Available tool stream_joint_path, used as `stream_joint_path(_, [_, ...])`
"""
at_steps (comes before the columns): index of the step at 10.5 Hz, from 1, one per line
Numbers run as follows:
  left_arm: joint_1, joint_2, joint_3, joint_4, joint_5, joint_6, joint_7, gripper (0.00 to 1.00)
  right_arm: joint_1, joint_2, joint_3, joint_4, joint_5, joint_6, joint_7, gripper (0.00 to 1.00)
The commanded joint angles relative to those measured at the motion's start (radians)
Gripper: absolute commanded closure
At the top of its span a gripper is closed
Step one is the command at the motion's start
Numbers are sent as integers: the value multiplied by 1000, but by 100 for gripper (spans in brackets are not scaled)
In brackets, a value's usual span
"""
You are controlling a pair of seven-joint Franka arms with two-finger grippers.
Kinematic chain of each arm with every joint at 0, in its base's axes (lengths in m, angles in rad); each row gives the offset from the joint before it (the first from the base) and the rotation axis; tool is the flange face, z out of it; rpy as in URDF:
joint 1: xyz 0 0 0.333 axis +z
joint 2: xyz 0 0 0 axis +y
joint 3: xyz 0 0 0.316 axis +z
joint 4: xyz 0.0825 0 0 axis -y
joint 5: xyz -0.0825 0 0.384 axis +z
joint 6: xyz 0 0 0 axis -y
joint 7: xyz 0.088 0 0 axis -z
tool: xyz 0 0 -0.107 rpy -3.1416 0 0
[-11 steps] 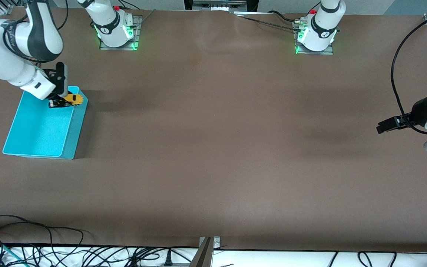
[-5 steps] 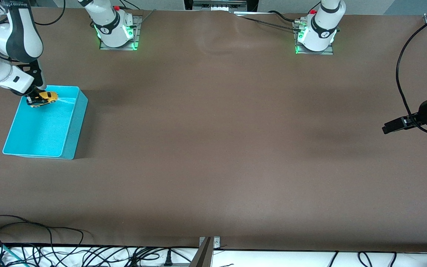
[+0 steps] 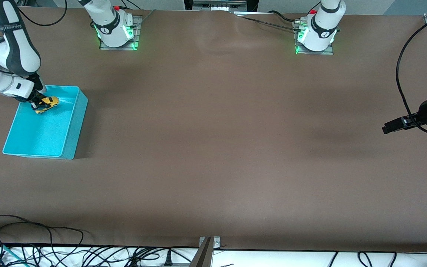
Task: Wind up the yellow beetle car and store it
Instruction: 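Lift the car and lower it into the teal box with the right gripper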
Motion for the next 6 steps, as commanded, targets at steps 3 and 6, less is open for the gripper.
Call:
stream_joint_path(3, [9,-5,-2,-1,-26,-4,22,0,-28,87,13,38,73,44,-167,100])
stream_joint_path(6, [8,-2,-2,-1,-26,-4,22,0,-31,106,14,38,154,41,-164,32])
